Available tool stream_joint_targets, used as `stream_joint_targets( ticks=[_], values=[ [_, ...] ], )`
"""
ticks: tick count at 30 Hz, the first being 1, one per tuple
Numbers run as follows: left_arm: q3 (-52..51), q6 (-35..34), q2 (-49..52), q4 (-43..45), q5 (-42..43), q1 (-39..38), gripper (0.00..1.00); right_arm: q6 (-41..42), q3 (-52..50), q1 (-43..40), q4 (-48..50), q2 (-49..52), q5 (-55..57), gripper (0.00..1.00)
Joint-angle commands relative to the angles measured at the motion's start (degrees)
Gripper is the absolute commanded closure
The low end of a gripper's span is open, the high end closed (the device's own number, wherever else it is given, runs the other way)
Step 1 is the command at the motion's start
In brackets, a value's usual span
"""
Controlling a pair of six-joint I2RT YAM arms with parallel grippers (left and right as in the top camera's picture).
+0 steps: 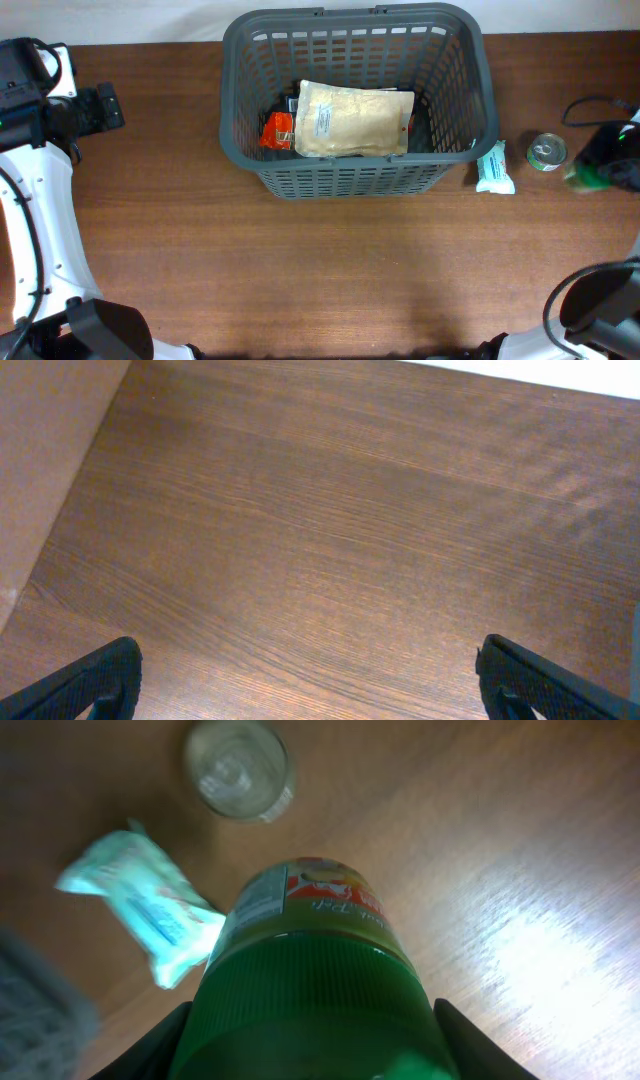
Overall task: Pack container
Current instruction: 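Lift the jar and carry it into the basket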
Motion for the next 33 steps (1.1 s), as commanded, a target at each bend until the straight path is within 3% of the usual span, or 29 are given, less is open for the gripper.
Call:
stream_joint_targets(
  ticks=[1,10,18,27,33],
  values=[
    [-0.4,-0.8,0.2,-0.1,0.6,0.3,0.01,0.5,8.9,-0.1,-2.0,-3.8,-3.9,0.85],
    [-0.4,-0.8,0.2,-0.1,0.6,0.3,0.01,0.5,32.6,-0.1,-8.1,-10.4,-14.9,0.86],
    [-0.4,-0.8,0.2,-0.1,0.6,0.3,0.01,-0.9,36.2,1.7,-7.8,-17.2,-27.1,0.93],
    [-0.4,-0.8,0.2,-0.1,0.6,0.3,0.01,-11.5,36.0,19.2,-5.5,-13.7,-30.6,0.94],
    [-0.4,-0.7,0.2,-0.1,0.6,0.3,0.01,-11.8,36.0,30.5,-2.3,-5.7,-24.2,0.93]
  ],
)
